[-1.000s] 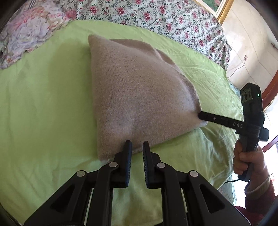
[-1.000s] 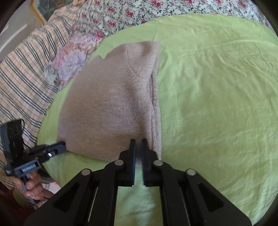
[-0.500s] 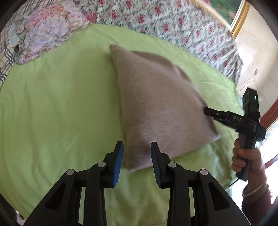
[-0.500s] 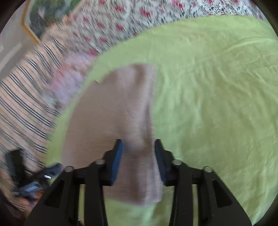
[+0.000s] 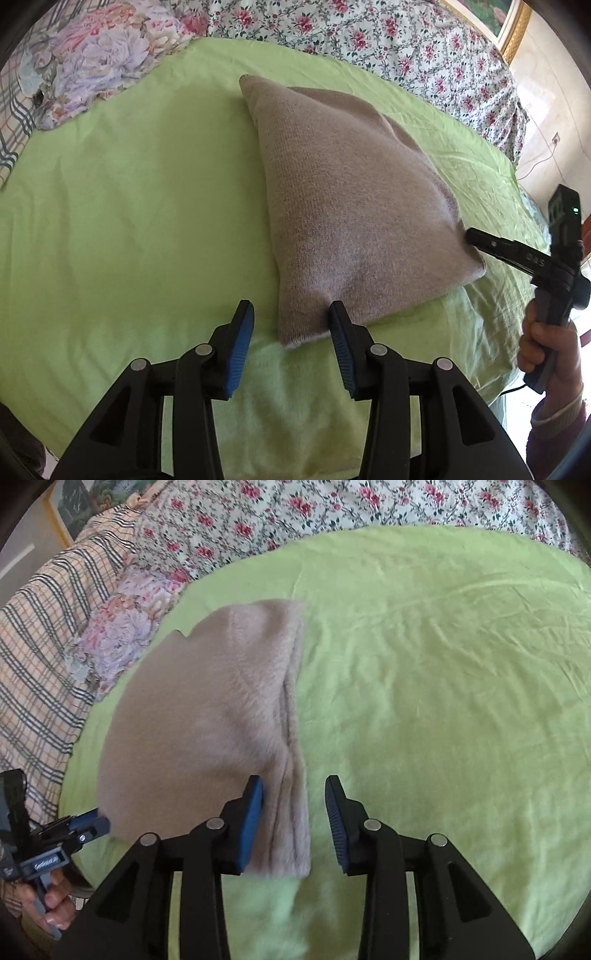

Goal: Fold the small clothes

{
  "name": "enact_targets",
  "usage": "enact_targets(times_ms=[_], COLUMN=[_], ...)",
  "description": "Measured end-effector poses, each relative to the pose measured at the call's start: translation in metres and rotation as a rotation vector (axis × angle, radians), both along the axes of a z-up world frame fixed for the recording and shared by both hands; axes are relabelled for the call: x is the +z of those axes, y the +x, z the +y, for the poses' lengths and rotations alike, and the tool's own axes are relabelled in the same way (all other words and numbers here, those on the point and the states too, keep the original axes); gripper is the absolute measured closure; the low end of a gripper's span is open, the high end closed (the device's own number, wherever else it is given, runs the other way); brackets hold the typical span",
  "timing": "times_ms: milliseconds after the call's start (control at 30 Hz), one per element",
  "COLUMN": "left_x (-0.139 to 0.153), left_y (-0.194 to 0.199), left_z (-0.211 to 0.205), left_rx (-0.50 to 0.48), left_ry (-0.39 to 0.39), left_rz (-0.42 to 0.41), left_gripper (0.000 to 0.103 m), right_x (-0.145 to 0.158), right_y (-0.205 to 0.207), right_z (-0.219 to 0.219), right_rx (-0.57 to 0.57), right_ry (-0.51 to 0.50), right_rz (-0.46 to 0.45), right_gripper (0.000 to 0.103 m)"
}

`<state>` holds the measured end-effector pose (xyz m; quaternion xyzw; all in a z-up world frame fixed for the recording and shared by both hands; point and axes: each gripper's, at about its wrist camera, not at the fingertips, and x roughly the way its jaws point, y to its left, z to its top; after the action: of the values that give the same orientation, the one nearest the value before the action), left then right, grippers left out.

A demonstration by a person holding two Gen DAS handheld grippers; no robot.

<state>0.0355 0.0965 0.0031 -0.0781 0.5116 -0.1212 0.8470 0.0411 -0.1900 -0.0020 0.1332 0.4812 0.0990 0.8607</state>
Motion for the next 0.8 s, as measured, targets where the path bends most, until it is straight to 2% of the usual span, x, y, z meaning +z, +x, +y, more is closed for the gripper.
enact_targets(times_ms=[100,167,200,267,333,467,600,800], left_x=[0.007,0.013,0.017,0.023,0.028,0.032,0.034,0.031], left_y=[-0.004,-0.007,-0.009,-0.012,-0.016,-0.026,-0.040,-0.048], left_z=[-0.002,-0.003,-0.003,-0.004,-0.005,-0.007,-0.007,-0.003], left_rx=[-0.006,-0.005,0.001,0.009,0.014,0.015,0.004,0.005], left_ry=[0.028,0.034,0.038,0.046,0.070,0.130,0.166,0.174], left_rz=[-0.019,-0.032,-0.041,-0.060,-0.076,-0.101,-0.107,-0.099], left_gripper=[0.057,0.048,0.040,0.034,0.026,0.023,0.022,0.022], right_x=[0.008,0.014,0.018,0.023,0.027,0.030,0.027,0.023], right_y=[-0.011,-0.018,-0.023,-0.029,-0.038,-0.053,-0.068,-0.075], right_z=[0.003,0.006,0.009,0.016,0.023,0.035,0.042,0.042], right_rx=[0.008,0.022,0.032,0.052,0.074,0.121,0.154,0.166], right_ry=[0.016,0.028,0.033,0.034,0.026,-0.009,-0.017,-0.040], right_rz=[-0.008,-0.018,-0.024,-0.035,-0.050,-0.056,-0.035,-0.017], right_gripper=[0.066,0.063,0.061,0.044,0.034,0.027,0.026,0.021])
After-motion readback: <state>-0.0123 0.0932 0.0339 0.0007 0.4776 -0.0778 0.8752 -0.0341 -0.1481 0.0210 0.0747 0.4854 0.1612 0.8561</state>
